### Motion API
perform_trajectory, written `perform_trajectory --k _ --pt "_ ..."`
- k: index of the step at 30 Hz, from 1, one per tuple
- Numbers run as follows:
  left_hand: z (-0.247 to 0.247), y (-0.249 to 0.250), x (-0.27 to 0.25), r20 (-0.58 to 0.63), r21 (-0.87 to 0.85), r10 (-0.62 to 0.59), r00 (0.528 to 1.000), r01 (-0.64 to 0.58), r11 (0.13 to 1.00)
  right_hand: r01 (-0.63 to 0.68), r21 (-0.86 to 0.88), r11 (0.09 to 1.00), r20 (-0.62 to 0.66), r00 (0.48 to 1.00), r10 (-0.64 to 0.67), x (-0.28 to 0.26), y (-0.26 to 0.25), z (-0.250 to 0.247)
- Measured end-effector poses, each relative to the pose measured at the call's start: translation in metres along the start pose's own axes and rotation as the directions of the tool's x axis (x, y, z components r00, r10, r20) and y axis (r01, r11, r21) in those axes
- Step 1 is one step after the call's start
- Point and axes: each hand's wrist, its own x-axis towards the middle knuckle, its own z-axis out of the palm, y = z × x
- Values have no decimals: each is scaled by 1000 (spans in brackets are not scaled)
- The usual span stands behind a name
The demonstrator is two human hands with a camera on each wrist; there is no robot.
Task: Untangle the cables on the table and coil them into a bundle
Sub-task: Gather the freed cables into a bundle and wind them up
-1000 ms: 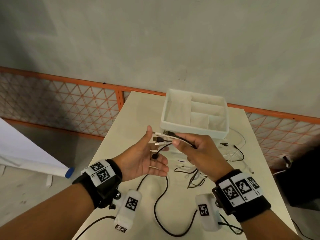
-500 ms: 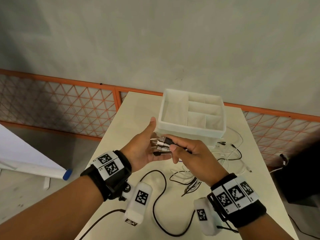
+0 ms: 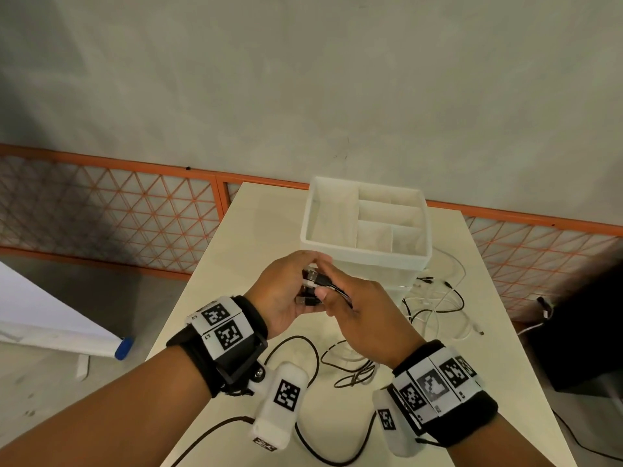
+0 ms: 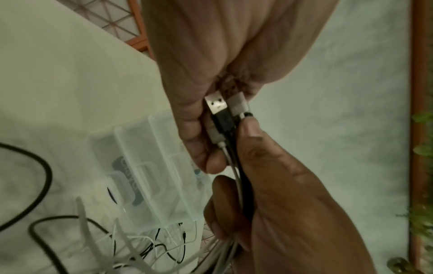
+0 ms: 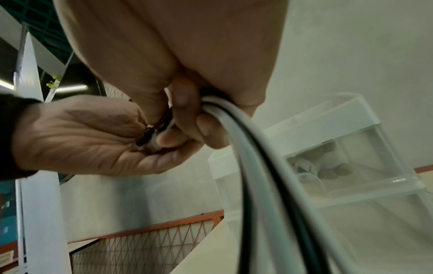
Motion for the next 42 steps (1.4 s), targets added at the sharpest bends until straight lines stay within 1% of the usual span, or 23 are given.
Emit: perform_trajectory --k 3,7,10,12,15,18,19,21,24,26,27,29,31,32,34,35,36,37,38,39,40,41,42 --pt "2 0 0 40 51 -14 999 12 999 24 -60 998 1 1000 -24 1 4 5" --pt "2 5 -6 139 233 -69 988 36 972 32 -103 994 12 999 -30 1 9 6" --pt "-1 6 -7 219 402 -41 975 -51 914 18 -105 994 1 1000 -18 0 12 3" --pt "-1 2 -5 228 468 9 974 -118 876 -22 -129 991 19 1000 24 0 9 2" --pt "1 -3 1 122 404 78 989 -121 907 -54 -100 994 68 996 61 1 7 1" --pt "1 -6 7 -9 337 99 995 -90 937 -39 -43 998 50 998 41 2 8 -1" --pt "1 -7 7 -12 320 81 997 -73 944 -31 -56 998 50 998 34 1 9 -1" --pt "1 -9 7 47 307 45 998 -57 950 -20 -83 996 65 998 25 1 10 -1" --pt "0 -9 5 154 396 49 987 -107 912 -7 -90 996 84 996 14 1 10 -1" --pt "-1 -9 3 169 382 74 983 -135 914 1 -34 999 69 998 2 1 7 -2" --pt "-1 -9 4 143 353 99 985 -145 924 -22 15 1000 59 998 21 1 6 -3" --pt "0 -9 7 41 268 149 988 -154 951 -123 139 983 40 992 119 1 7 -5" --pt "-5 -6 10 -56 194 155 986 -142 971 -226 253 941 32 974 225 0 14 -8" --pt "-9 -4 12 -68 169 130 989 -117 979 -259 272 927 24 965 262 -1 18 -9" --pt "-18 -2 12 -25 155 22 999 -18 988 -287 225 931 18 957 290 -2 22 -11" --pt "-22 -2 12 -1 213 -33 999 33 977 -282 185 941 24 959 282 -2 22 -11" --pt "-25 -2 13 1 354 -49 999 46 934 -265 148 953 37 964 263 -2 21 -11" --pt "-28 -2 14 -22 540 -11 1000 21 842 -249 112 962 50 968 245 -1 19 -10" --pt "-30 -1 17 -55 705 93 994 -28 709 -234 77 969 66 971 230 1 18 -9" --pt "-30 2 16 -55 798 242 969 -103 594 -221 46 974 86 972 216 3 16 -7" --pt "-28 6 14 -14 819 355 935 -193 540 -204 24 979 112 973 200 6 14 -5" --pt "-24 8 12 57 794 401 914 -285 537 -180 7 984 139 974 177 8 11 -3" --pt "-18 9 9 150 767 385 910 -353 536 -145 -12 989 162 976 145 11 7 1"
